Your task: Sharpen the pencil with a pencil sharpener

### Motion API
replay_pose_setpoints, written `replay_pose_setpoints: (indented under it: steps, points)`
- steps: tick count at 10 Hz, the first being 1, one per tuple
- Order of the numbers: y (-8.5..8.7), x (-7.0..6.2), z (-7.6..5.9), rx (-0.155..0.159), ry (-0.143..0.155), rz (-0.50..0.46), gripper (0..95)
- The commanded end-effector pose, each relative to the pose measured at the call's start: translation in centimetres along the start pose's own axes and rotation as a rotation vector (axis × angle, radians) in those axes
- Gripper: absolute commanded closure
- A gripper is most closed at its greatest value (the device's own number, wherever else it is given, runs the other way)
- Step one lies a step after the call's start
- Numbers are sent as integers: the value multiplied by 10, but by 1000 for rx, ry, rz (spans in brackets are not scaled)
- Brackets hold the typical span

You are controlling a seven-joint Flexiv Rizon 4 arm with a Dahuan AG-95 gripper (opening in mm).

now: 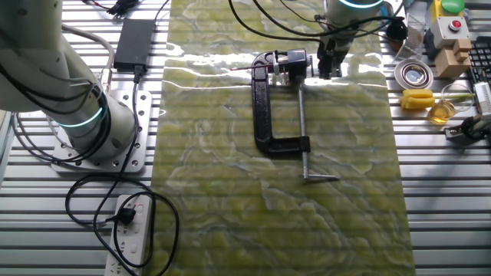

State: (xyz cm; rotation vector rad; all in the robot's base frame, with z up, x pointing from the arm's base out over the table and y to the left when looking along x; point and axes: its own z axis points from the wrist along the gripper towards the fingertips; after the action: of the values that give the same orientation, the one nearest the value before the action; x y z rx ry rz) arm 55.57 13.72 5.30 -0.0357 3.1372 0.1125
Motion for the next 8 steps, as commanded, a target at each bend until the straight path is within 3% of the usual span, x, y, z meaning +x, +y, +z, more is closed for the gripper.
replay_pose_setpoints:
  steps: [1, 8]
  points:
    - [0, 0, -2, 2, 0, -1, 950]
    - [0, 0, -6, 4, 18, 10, 950]
